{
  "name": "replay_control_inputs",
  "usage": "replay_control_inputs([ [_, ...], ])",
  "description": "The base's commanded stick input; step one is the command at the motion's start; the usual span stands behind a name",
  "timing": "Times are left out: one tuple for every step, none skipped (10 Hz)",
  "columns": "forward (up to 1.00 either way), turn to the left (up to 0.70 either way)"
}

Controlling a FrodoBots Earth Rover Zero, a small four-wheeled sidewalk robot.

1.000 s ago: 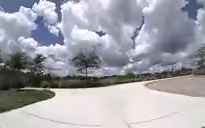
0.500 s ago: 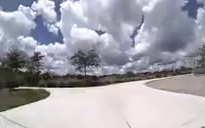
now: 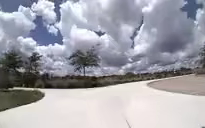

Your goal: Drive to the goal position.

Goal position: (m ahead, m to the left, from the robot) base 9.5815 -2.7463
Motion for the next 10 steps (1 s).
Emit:
replay_control_inputs([
  [0.7, 0.0],
  [0.7, 0.0],
  [0.7, 0.0],
  [0.7, 0.0],
  [0.7, 0.0],
  [0.7, 0.0],
  [0.7, 0.0],
  [0.7, 0.0],
  [0.7, 0.0],
  [0.7, 0.0],
])
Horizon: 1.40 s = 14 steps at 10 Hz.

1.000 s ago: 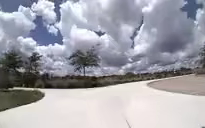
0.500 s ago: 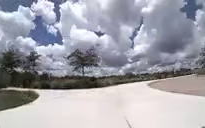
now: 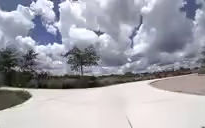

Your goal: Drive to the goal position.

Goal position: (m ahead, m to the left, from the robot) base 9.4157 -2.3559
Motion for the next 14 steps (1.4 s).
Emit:
replay_control_inputs([
  [0.7, 0.0],
  [0.7, 0.0],
  [0.7, 0.0],
  [0.7, -0.29],
  [0.7, -0.35],
  [0.7, -0.35],
  [0.7, -0.32],
  [0.7, -0.02],
  [0.7, 0.0],
  [0.7, 0.0],
  [0.7, 0.0],
  [0.7, 0.0],
  [0.7, 0.0],
  [0.7, 0.0],
])
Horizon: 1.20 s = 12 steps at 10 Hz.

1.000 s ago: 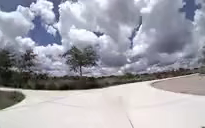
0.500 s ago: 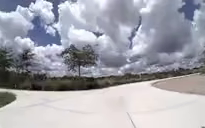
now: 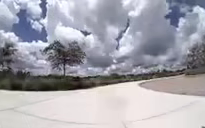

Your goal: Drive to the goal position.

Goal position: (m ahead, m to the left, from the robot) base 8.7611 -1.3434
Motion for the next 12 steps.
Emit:
replay_control_inputs([
  [0.7, 0.0],
  [0.7, 0.0],
  [0.7, 0.0],
  [0.7, 0.0],
  [0.7, 0.0],
  [0.7, 0.0],
  [0.7, 0.0],
  [0.7, 0.0],
  [0.7, 0.0],
  [0.7, 0.0],
  [0.7, 0.0],
  [0.7, 0.0],
])
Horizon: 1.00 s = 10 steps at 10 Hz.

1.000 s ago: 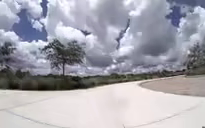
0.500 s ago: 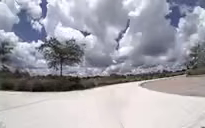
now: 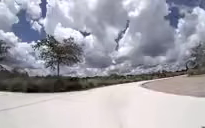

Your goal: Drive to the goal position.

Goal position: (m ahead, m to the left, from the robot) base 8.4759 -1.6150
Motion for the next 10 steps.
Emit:
replay_control_inputs([
  [0.7, 0.0],
  [0.7, 0.0],
  [0.7, 0.0],
  [0.7, 0.0],
  [0.7, 0.0],
  [0.7, 0.0],
  [0.7, 0.0],
  [0.7, 0.0],
  [0.7, 0.0],
  [0.7, 0.0],
])
